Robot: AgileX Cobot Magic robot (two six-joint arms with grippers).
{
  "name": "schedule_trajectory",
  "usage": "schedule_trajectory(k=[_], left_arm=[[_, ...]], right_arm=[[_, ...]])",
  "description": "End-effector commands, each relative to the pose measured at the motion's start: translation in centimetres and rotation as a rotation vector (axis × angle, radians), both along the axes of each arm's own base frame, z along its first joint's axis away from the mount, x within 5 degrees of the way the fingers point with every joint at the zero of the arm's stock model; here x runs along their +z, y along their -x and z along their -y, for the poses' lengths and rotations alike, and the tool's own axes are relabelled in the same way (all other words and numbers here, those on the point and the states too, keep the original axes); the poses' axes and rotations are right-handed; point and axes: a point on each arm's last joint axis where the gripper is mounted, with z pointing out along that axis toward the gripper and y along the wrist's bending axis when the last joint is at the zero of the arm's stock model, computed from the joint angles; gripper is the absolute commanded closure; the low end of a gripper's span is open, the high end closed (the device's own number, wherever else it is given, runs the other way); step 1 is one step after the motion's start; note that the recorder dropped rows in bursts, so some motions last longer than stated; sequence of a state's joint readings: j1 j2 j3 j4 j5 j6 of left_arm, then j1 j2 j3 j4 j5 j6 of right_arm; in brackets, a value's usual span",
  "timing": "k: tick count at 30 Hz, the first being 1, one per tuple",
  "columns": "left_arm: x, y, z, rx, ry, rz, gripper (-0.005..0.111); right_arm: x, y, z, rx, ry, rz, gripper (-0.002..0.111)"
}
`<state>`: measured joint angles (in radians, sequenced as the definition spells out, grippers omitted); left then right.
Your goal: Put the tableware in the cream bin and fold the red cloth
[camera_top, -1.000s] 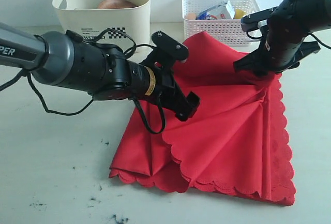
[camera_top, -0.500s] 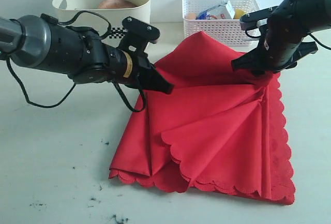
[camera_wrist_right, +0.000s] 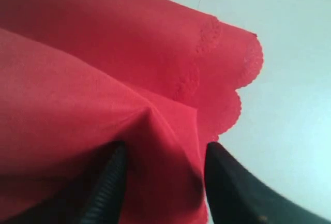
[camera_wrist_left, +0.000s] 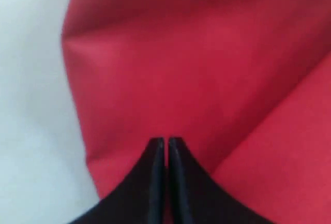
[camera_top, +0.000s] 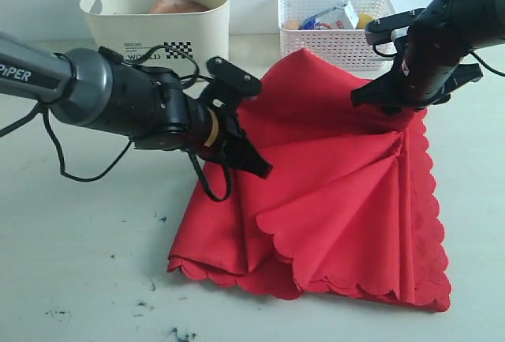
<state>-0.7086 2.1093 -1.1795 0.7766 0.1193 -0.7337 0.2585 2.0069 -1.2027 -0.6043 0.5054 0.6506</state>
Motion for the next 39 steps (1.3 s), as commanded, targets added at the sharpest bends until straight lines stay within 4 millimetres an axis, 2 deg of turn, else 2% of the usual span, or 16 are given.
schedule_trajectory(k=[1,9,13,17,18,20,21,23,26,27,28,30,31,32,35,39], left_arm=[[2.5,3.7,3.7,-0.104,0.017,0.034,0.101],[3.4,13.2,9.6,-0.324,-0.048,0.034,0.101],[4.6,15.7,10.5,-0.402,-0.069,0.077,0.101],[6.6,15.0,9.1,-0.343,-0.16,0.134,0.101],[6.8,14.2,8.5,-0.312,-0.197,0.152,0.101],[7.0,11.4,6.2,-0.14,-0.259,0.155,0.101],[6.1,9.6,4.9,-0.077,-0.262,0.117,0.101],[4.5,7.8,3.2,-0.025,-0.274,0.075,0.101],[2.8,6.2,0.8,0.049,-0.309,0.023,0.101],[2.0,5.5,-0.2,0.075,-0.314,-0.004,0.101],[1.4,5.1,-0.6,0.085,-0.296,-0.022,0.101],[0.7,5.1,-0.2,0.06,-0.236,-0.042,0.101],[0.4,5.2,0.3,0.041,-0.205,-0.047,0.101],[0.1,5.7,1.0,0.01,-0.169,-0.054,0.101],[-0.6,6.7,2.5,-0.05,-0.117,-0.067,0.101],[-0.4,8.1,3.9,-0.094,-0.078,-0.074,0.101]], right_arm=[[0.1,-0.3,-0.1,0.003,-0.015,0.019,0.061],[0.1,-0.3,0.0,0.02,0.003,0.024,0.061],[0.5,-0.4,0.1,0.034,0.017,0.037,0.061],[2.3,0.0,0.4,0.016,0.037,0.049,0.061],[3.1,0.2,0.6,0.008,0.042,0.057,0.061],[5.4,0.6,0.7,-0.012,0.028,0.102,0.061],[6.7,0.8,0.7,-0.037,-0.014,0.147,0.061],[7.4,0.7,0.5,-0.019,-0.033,0.184,0.061],[7.7,0.8,0.4,-0.035,-0.054,0.183,0.061],[7.9,1.2,0.1,-0.045,-0.109,0.161,0.063],[7.9,1.5,-0.5,0.013,-0.147,0.12,0.071],[6.7,1.4,-1.7,0.126,-0.219,0.066,0.092],[5.9,1.3,-2.0,0.152,-0.237,0.046,0.098],[3.9,0.9,-2.2,0.155,-0.241,0.002,0.109],[-0.5,0.4,-2.3,0.152,-0.209,-0.092,0.108],[-3.0,0.2,-2.2,0.14,-0.197,-0.124,0.108]])
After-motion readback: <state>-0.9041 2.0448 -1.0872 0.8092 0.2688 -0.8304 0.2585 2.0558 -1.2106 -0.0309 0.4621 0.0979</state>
